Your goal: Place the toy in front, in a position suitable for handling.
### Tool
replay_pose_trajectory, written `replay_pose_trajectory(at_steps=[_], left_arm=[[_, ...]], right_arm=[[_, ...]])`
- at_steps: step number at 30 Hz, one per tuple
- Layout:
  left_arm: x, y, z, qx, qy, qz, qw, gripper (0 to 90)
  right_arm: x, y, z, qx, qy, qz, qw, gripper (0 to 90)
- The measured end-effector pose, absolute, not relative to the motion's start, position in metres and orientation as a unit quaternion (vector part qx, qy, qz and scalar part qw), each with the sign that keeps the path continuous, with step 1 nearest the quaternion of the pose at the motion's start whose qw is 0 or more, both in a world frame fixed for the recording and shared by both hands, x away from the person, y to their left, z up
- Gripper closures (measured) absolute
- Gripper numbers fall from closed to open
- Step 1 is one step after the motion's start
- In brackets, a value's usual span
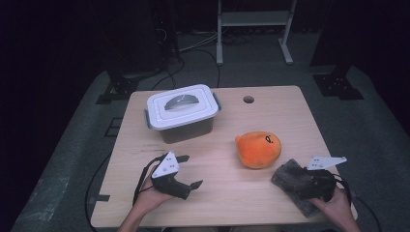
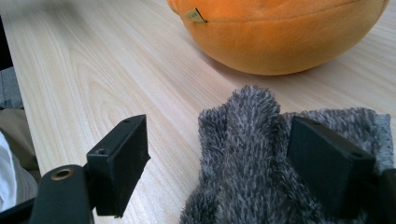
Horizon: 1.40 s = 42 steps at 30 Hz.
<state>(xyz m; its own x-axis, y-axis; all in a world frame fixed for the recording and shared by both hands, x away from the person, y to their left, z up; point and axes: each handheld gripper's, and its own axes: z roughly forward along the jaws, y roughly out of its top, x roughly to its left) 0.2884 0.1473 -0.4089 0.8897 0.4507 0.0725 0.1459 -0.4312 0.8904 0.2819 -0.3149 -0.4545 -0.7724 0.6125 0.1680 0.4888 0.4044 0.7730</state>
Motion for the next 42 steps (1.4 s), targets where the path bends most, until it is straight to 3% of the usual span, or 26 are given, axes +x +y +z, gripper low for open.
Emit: replay_pose_trajectory(at_steps=[17, 42], left_arm=[[0.330, 0.073, -0.363, 0.844, 0.094, 0.133, 0.510, 7.4], [0.366, -0.001, -0.367, 0.857, 0.046, 0.112, 0.500, 7.4]], right_arm=[[0.281, -0.315, -0.455, 0.328, 0.837, 0.432, 0.070, 19.6], [0.280, -0.316, -0.455, 0.327, 0.837, 0.435, 0.067, 19.6]])
